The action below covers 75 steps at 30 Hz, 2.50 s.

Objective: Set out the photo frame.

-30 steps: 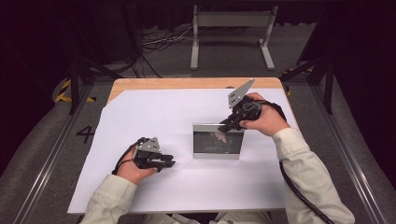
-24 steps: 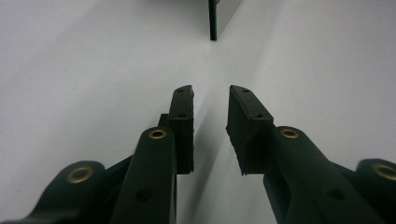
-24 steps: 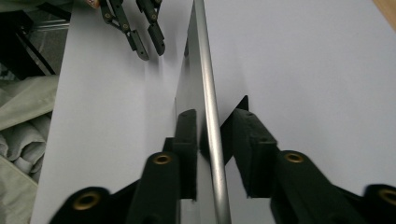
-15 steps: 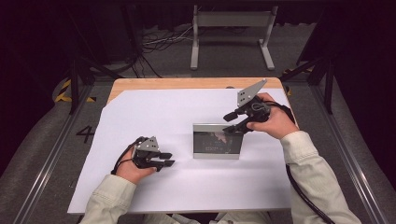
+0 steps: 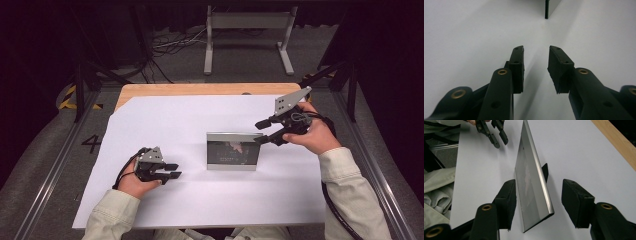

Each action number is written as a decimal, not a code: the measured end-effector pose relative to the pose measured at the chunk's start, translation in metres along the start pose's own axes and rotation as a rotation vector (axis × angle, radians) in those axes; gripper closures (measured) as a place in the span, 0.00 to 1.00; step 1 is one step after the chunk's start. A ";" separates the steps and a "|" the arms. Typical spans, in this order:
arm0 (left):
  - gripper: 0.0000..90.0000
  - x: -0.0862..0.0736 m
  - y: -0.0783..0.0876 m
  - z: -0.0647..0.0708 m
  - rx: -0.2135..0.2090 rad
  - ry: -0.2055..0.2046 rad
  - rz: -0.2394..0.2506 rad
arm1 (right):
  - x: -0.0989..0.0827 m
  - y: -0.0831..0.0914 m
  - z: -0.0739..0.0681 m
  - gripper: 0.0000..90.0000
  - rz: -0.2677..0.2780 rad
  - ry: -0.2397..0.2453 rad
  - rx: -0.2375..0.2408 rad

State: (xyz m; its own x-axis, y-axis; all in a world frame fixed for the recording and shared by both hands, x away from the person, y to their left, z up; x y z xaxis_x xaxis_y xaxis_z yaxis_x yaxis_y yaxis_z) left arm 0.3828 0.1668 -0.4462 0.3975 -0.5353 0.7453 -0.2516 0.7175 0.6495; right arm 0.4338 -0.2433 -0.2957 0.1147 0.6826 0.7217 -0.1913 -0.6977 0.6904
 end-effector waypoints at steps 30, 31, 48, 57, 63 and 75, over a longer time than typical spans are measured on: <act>0.73 -0.004 0.005 -0.010 0.037 0.041 0.047 | -0.053 0.030 -0.011 0.48 0.059 -0.132 -0.106; 0.73 -0.004 0.006 -0.011 0.037 0.040 0.047 | -0.055 0.030 -0.011 0.48 0.063 -0.136 -0.105; 0.72 -0.006 0.005 -0.013 0.039 0.054 0.050 | -0.085 0.022 -0.016 0.45 0.101 -0.197 -0.117; 0.72 -0.007 0.005 -0.014 0.049 0.060 0.053 | -0.103 0.015 -0.021 0.40 0.138 -0.241 -0.164; 0.71 -0.007 0.004 -0.015 0.057 0.067 0.060 | -0.119 0.011 -0.024 0.38 0.159 -0.277 -0.187; 0.71 -0.007 0.005 -0.016 0.064 0.069 0.063 | -0.148 -0.002 -0.029 0.33 0.124 -0.334 -0.211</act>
State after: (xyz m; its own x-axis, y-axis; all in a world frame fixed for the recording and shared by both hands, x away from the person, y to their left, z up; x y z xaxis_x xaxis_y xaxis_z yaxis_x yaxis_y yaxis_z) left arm 0.3925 0.1815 -0.4507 0.4383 -0.4562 0.7745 -0.3329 0.7180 0.6113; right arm 0.3889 -0.3371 -0.4052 0.3818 0.4635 0.7996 -0.4149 -0.6871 0.5964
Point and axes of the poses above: each handheld gripper's, and its own axes: y roughly backward along the jaws, x roughly out of its top, z roughly to its right, the point moved 1 cm from there along -y, roughly forward along the jaws, and after that the axes turned 2 degrees about y, right-handed, at the moved point
